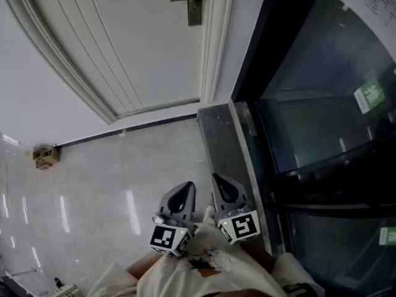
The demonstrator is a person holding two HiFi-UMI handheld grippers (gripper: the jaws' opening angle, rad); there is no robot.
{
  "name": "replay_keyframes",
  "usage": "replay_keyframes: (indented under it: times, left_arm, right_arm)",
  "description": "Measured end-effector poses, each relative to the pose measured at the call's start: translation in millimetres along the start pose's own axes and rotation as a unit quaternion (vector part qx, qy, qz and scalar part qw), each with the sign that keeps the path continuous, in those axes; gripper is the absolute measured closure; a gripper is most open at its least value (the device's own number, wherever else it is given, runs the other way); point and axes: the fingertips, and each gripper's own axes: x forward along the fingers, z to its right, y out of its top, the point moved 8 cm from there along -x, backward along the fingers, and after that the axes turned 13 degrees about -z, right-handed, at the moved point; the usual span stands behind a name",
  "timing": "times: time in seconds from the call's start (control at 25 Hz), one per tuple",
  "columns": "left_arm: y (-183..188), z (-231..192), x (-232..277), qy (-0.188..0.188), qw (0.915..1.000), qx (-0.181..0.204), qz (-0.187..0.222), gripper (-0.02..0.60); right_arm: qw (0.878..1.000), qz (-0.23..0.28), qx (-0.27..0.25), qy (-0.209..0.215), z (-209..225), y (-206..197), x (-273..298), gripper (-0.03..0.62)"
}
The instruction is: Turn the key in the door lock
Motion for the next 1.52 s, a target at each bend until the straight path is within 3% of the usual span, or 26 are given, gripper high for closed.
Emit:
replay_keyframes:
  times: [0.36, 0.64, 0.84, 1.2, 1.52]
  left_arm:
    - [1, 38, 5, -0.005, 0.9999, 0.014, 0.006, 0.575]
    - [-4, 58, 15, 0.012, 0.9998, 0.016, 0.007, 0.575]
    - [-16, 64, 28, 0.026, 0.9994, 0.021, 0.009, 0.575]
    - [17, -13, 99, 0.042, 0.9988, -0.026, 0.008, 0.575]
    - [108, -163, 222, -0.008, 0.9997, -0.019, 0.012, 0.575]
  right_arm:
    - [1.000, 0.013, 0.013, -0.015, 34, -4, -28, 0.588]
    - [0.998, 0.029, 0.031, 0.038, 50, -2, -39, 0.586]
    - [0.999, 0.029, 0.014, 0.041, 64, -8, -29, 0.586]
    - [0.999, 0.009, 0.017, 0.031, 105, 8, 68, 0.586]
    - [0.999, 0.006, 0.019, -0.026, 149, 73, 240, 0.586]
